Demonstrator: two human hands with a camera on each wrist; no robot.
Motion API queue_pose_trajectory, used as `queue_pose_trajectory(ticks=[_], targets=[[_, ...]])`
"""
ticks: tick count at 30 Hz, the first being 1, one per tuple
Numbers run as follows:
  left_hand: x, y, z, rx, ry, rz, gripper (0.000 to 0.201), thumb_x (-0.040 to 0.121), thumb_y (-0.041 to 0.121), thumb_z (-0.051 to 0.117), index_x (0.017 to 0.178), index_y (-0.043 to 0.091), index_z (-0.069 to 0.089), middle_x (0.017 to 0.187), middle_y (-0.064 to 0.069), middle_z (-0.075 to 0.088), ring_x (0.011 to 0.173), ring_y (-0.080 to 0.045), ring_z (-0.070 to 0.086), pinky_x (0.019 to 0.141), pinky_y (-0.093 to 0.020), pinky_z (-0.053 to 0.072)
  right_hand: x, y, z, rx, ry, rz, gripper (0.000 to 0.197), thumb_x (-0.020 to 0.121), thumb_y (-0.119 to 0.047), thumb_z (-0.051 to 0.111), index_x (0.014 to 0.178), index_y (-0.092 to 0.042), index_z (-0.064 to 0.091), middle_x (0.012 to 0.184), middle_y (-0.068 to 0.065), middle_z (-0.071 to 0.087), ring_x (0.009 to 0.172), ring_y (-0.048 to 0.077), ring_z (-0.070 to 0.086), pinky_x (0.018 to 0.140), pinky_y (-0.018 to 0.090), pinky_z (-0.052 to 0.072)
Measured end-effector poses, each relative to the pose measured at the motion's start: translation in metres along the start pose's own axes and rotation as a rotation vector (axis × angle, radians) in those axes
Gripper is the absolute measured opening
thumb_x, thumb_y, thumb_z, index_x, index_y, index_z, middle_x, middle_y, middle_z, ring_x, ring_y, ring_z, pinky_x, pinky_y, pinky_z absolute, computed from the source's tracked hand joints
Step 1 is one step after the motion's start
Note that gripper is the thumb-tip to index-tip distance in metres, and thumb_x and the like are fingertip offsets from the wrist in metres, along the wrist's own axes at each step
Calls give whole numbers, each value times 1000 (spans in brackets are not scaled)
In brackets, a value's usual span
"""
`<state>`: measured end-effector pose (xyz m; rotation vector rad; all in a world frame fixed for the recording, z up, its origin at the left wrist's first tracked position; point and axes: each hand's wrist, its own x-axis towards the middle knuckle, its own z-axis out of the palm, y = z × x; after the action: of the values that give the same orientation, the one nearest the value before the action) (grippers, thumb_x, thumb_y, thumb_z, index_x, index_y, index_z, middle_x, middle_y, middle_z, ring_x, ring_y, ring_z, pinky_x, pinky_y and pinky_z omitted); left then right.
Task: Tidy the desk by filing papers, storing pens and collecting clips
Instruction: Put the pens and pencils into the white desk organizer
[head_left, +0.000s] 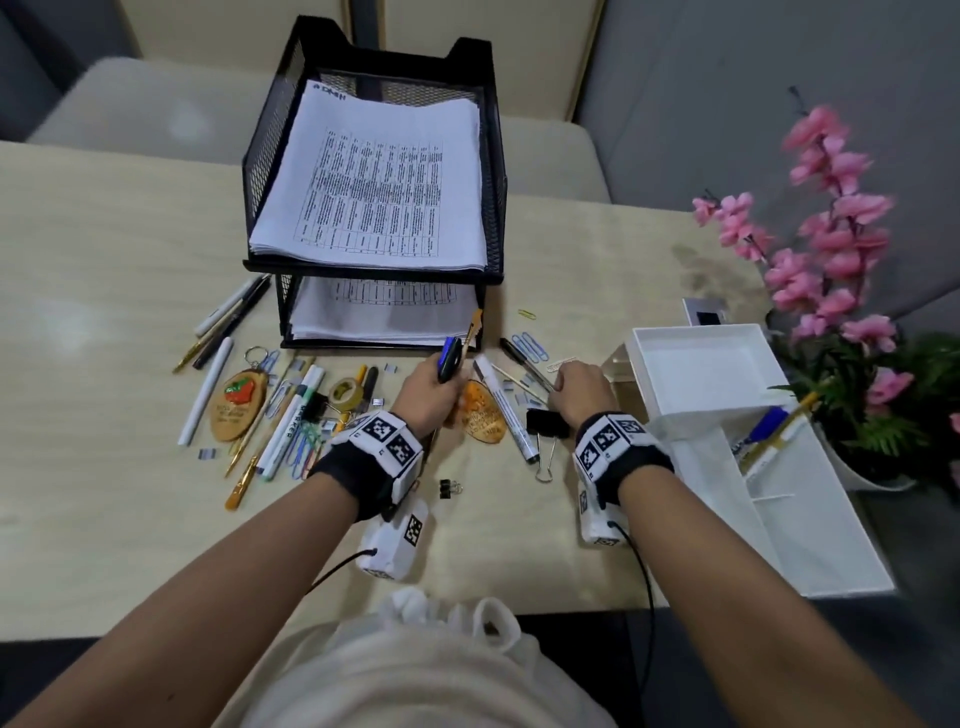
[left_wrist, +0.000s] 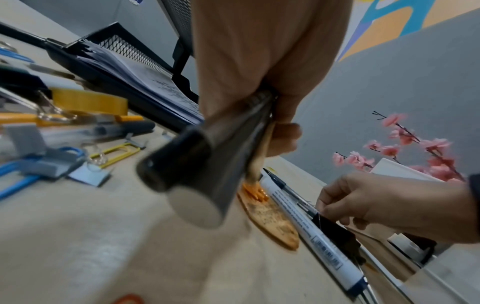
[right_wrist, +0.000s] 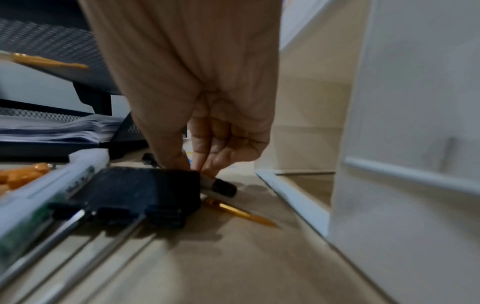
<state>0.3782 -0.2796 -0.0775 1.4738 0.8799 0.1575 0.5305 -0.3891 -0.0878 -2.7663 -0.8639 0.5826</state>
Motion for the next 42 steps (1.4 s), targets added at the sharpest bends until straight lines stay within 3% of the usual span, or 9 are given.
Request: queue_pose_trajectory(ticks=[8, 12, 18, 24, 28, 32, 36, 38, 42], targets=[[-14, 52, 63, 200, -41, 278, 37, 96, 23, 48, 62, 20, 33, 61, 2, 32, 64, -18, 35, 61, -28, 26, -83, 23, -61, 673, 492, 14, 13, 79, -5, 60, 85, -12, 51, 68, -5, 52, 71, 18, 52, 70, 27, 43], [-26, 89, 122, 140, -194, 395, 36, 96, 20, 49, 64, 22, 32, 60, 5, 31, 56, -9, 30, 56, -25, 25, -108, 79, -91, 634, 789, 182, 15, 81, 0, 54, 96, 0, 56, 88, 15, 65, 82, 28, 60, 77, 29, 43], [-35, 102, 201, 165, -442, 381, 30, 94, 15, 52, 67, 19, 38, 62, 4, 37, 57, -10, 35, 62, -26, 31, -109, 142, -81, 539, 620, 346, 19, 85, -6, 57, 102, 2, 61, 103, 22, 66, 100, 34, 61, 88, 37, 47], [-40, 88, 231, 496, -677, 506, 16, 91, 14, 57, 95, -1, 53, 71, 1, 41, 62, -3, 43, 59, -19, 28, -125, 162, -103, 859, 680, 308, 11, 90, -18, 55, 89, -12, 65, 81, 2, 61, 77, 13, 52, 68, 20, 37], [-44, 83, 249, 576, -799, 430, 22, 92, 18, 57, 78, 5, 45, 70, -7, 41, 62, -11, 36, 56, -18, 27, -134, 168, -112, 1029, 570, 194, 28, 90, -14, 56, 62, -16, 56, 50, -12, 44, 51, -1, 39, 57, 19, 32], [-48, 89, 264, 598, -652, 498, 24, 95, 28, 49, 82, 8, 47, 77, -12, 48, 71, -17, 42, 64, -22, 35, -145, 186, -118, 1085, 841, 228, 35, 88, -6, 57, 59, -26, 57, 43, -17, 52, 47, -5, 42, 55, 13, 38], [-39, 107, 276, 444, -424, 555, 37, 92, 27, 49, 58, 22, 36, 70, -5, 36, 69, -21, 36, 67, -30, 29, -164, 205, -130, 1003, 1170, 294, 35, 92, -9, 52, 63, -29, 51, 56, -6, 50, 47, -2, 45, 55, 15, 39], [-37, 117, 278, 415, -366, 564, 43, 94, 22, 50, 57, 24, 28, 59, 2, 32, 54, -16, 33, 63, -27, 26, -173, 208, -126, 956, 1197, 342, 33, 93, -9, 50, 65, -27, 52, 59, -3, 54, 44, -7, 48, 53, 14, 38], [-28, 114, 279, 552, -239, 505, 20, 91, 21, 56, 76, 9, 48, 75, -8, 49, 75, -23, 47, 65, -30, 36, -175, 209, -99, 1022, 1095, 448, 18, 93, -9, 49, 81, -20, 57, 69, -9, 65, 60, -5, 56, 62, 14, 43]])
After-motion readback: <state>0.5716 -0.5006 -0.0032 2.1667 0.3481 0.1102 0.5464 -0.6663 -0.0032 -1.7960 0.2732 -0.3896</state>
